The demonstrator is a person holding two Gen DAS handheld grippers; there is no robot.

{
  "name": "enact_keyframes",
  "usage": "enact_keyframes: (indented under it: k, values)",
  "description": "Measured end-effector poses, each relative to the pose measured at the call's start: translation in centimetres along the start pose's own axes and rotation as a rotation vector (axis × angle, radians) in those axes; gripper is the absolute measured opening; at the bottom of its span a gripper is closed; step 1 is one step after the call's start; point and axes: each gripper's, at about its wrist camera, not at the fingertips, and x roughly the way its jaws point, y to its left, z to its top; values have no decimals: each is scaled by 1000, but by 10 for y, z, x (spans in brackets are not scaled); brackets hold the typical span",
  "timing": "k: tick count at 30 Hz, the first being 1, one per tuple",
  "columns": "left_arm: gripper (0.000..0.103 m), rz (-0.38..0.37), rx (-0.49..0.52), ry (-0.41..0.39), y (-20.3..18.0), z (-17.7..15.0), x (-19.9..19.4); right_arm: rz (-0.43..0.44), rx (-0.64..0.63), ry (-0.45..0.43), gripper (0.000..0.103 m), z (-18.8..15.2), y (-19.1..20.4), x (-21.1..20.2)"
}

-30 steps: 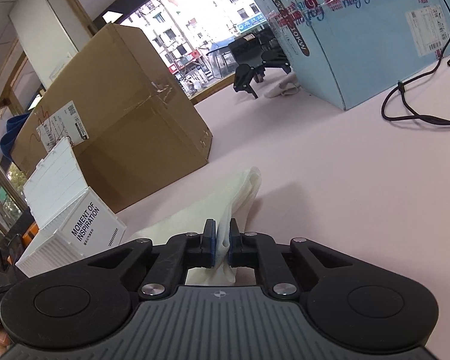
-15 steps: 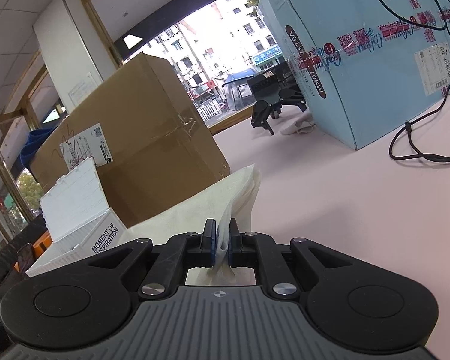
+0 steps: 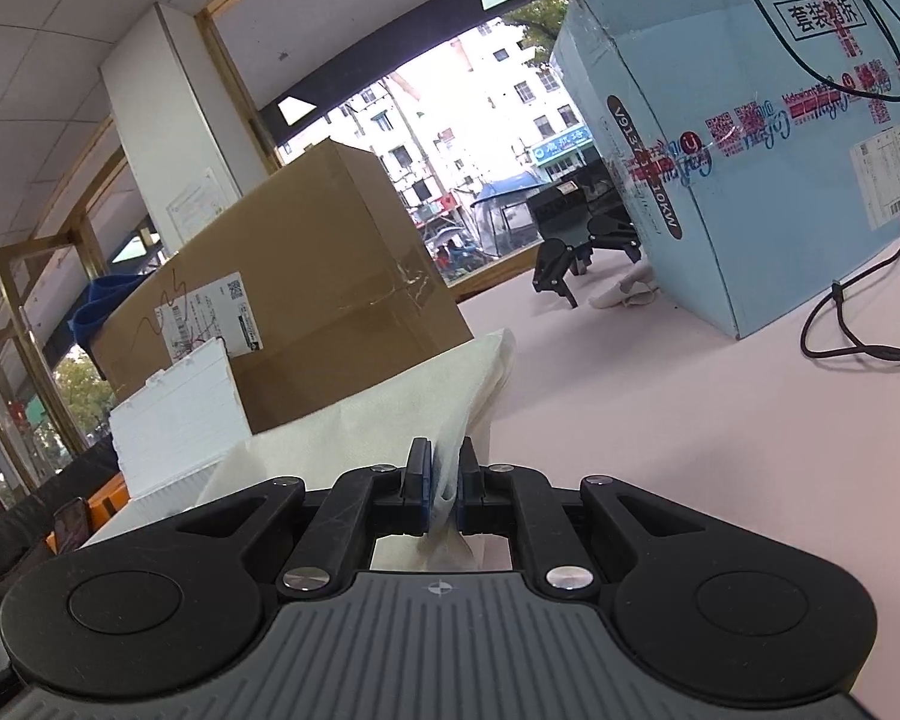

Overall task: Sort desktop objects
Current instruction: 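Lift the white napkin off the table with both grippers, then carry the white napkin with both grippers over the open white box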

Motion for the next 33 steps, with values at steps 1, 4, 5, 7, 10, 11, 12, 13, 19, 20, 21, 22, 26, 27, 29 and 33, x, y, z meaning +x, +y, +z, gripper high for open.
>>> enact_keyframes:
  k: [1, 4, 5, 7, 10, 11, 12, 13, 19, 20, 21, 22, 26, 27, 29, 33]
  values:
    - [14, -3, -9, 21, 4, 1, 1, 15, -4, -1, 7, -1, 3, 0]
    - [14, -7, -67, 54, 19, 9, -1, 48, -44, 1, 7, -4, 16, 0]
    - [14, -17, -93, 71, 26, 14, -1, 52, -63, 0, 7, -5, 21, 0]
    - [14, -47, -148, 113, 41, 27, -3, 57, -99, -12, 7, -4, 34, -1]
    - [14, -90, -237, 171, 70, 52, -4, 94, -110, -66, 7, 5, 57, -7]
    - [14, -96, -261, 187, 81, 62, -5, 118, -111, -77, 7, 9, 67, -7]
    - [14, -104, -283, 202, 92, 71, -6, 128, -116, -89, 7, 13, 78, -6]
    - [14, -108, -301, 216, 103, 79, -7, 138, -128, -96, 7, 16, 91, -4]
    - [15, -146, -234, 276, 162, 118, -13, 258, -149, -147, 7, 40, 184, 24]
    - [15, -139, -192, 269, 169, 120, -16, 291, -141, -158, 7, 43, 201, 30]
    - [16, -117, -174, 248, 178, 123, -19, 322, -131, -165, 7, 45, 214, 35]
    - [16, -90, -178, 227, 188, 125, -23, 352, -119, -171, 7, 46, 227, 41]
    - [16, -14, -242, 198, 224, 135, -32, 422, -63, -168, 7, 40, 259, 68]
    - [16, 8, -236, 189, 228, 136, -34, 429, -53, -166, 7, 37, 262, 73]
    - [16, 52, -223, 171, 235, 138, -37, 436, -28, -156, 7, 31, 262, 83]
    - [16, 89, -197, 172, 242, 138, -33, 384, -6, -76, 6, 31, 248, 100]
